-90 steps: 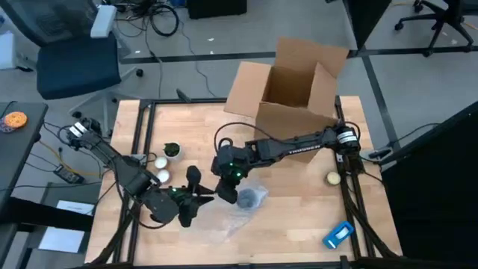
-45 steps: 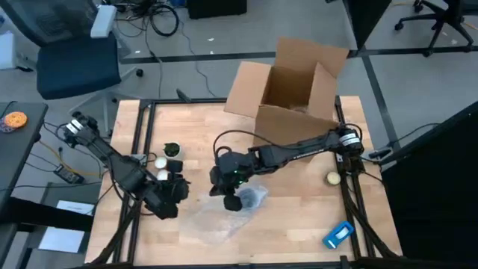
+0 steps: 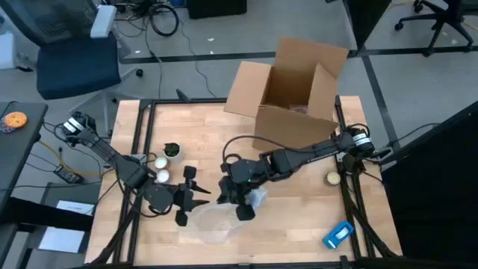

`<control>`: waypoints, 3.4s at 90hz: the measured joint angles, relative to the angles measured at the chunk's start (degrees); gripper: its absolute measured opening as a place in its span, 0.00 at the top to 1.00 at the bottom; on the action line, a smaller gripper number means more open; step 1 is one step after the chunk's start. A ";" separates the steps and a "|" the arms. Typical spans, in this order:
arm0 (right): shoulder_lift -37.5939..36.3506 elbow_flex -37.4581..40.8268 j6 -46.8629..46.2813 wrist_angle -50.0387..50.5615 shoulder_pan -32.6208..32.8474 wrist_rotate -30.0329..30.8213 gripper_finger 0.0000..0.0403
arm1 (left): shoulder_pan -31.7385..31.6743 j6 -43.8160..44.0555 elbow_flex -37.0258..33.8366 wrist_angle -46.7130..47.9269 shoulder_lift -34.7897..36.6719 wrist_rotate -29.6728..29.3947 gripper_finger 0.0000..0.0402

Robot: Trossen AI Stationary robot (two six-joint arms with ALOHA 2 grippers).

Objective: Wrap mug
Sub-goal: Wrap the purple mug with the bubble wrap

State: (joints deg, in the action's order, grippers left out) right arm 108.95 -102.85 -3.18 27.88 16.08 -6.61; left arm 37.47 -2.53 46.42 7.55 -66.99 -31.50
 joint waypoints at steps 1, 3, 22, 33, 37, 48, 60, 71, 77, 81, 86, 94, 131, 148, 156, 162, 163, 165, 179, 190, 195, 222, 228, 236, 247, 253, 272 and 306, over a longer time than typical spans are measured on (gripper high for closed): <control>0.02 0.00 -0.12 0.27 0.08 0.03 1.00 | -0.01 -0.05 0.01 -0.23 0.01 0.24 0.71; 0.16 0.00 -0.30 0.62 0.22 0.03 1.00 | -0.01 -0.12 0.01 -0.66 0.01 1.00 0.71; 0.48 0.52 -1.75 0.76 1.23 3.60 1.00 | -0.17 -0.07 0.01 -1.69 -0.96 6.37 0.71; 0.52 0.56 -1.81 0.83 1.55 4.09 1.00 | -1.06 -0.52 0.02 -2.01 -0.61 8.41 0.71; 0.52 0.55 -2.53 1.00 1.55 4.13 1.00 | -1.60 -0.39 0.53 -0.50 0.04 8.94 0.70; 0.52 0.57 -4.74 1.99 1.55 4.31 1.00 | -3.84 3.25 3.73 3.62 1.50 13.40 0.65; 0.52 0.57 -4.72 1.97 1.55 4.30 1.00 | -5.04 9.40 3.93 4.51 1.66 19.75 0.55; 0.52 0.57 -4.38 1.97 1.55 4.30 1.00 | -5.86 11.58 3.95 4.41 0.35 20.67 0.46; 0.55 0.57 -4.28 1.93 1.55 4.31 1.00 | -6.90 11.81 3.95 3.43 -0.62 20.67 0.41; 0.55 0.57 -4.26 1.95 1.55 4.31 1.00 | -7.55 11.98 3.95 2.16 -1.29 20.65 0.38; 0.55 0.57 -4.39 1.97 1.55 4.38 1.00 | -8.21 12.98 3.97 0.25 -2.07 20.58 0.35; 0.55 0.57 -4.64 2.26 1.55 6.03 1.00 | -9.10 13.11 4.04 -1.41 -4.31 20.67 0.33; 0.59 0.57 -9.02 2.98 2.92 11.72 1.00 | -9.13 8.17 4.54 -2.03 -7.46 18.84 0.93; 0.61 -0.57 -8.69 3.09 5.95 18.71 1.00 | -10.38 9.49 5.57 3.25 -7.37 13.98 1.00; 0.47 -1.01 -8.68 3.21 7.44 20.89 0.99 | -11.34 10.68 5.55 5.05 -7.37 13.11 1.00; 0.39 -1.59 -8.57 3.11 8.54 21.02 0.96 | -11.72 11.68 5.59 5.97 -7.37 13.16 1.00; 0.38 -1.73 -8.55 3.12 8.81 21.01 0.96 | -11.81 11.82 5.59 6.23 -7.37 13.16 1.00; 0.35 -1.95 -8.51 3.05 9.20 21.02 0.94 | -11.99 12.04 5.59 6.85 -7.37 13.21 1.00; 0.51 -1.92 -3.34 -4.46 12.08 20.16 0.83 | -13.77 14.04 5.59 10.45 -7.37 12.63 1.00; 0.56 2.09 0.24 -14.94 13.29 19.84 0.74 | -15.12 14.84 5.35 12.77 -7.37 11.66 1.00; 0.59 4.57 -0.19 -17.89 13.18 19.46 0.71 | -15.58 16.24 4.87 14.23 -7.35 11.59 1.00; 0.79 18.69 -5.52 -31.25 10.89 11.41 0.66 | -15.40 22.73 -0.62 17.24 -7.37 12.82 1.00; 0.79 20.55 -7.24 -32.06 10.53 11.02 0.67 | -15.33 22.74 -2.44 16.04 -7.37 12.86 1.00; 0.79 21.03 -8.54 -30.88 10.40 11.11 0.68 | -15.29 22.74 -4.34 15.14 -7.37 12.90 1.00; 0.79 21.03 -8.31 -31.16 10.75 11.32 0.68 | -15.29 22.20 -5.21 14.55 -7.38 12.75 1.00; 0.79 21.02 -7.45 -31.44 10.91 11.32 0.68 | -15.34 20.14 -5.21 13.40 -7.40 11.14 1.00; 0.79 21.00 -6.81 -31.11 10.97 13.00 0.67 | -16.83 13.10 -6.30 13.07 -7.53 -0.15 1.00; 0.74 21.00 -24.63 -14.55 14.98 5.83 0.69 | -18.10 22.05 -9.10 12.44 -7.59 13.40 1.00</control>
State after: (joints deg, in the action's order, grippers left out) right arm 109.69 -81.84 -27.81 13.32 31.06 -0.78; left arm 19.36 19.52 37.32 19.99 -74.59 -18.10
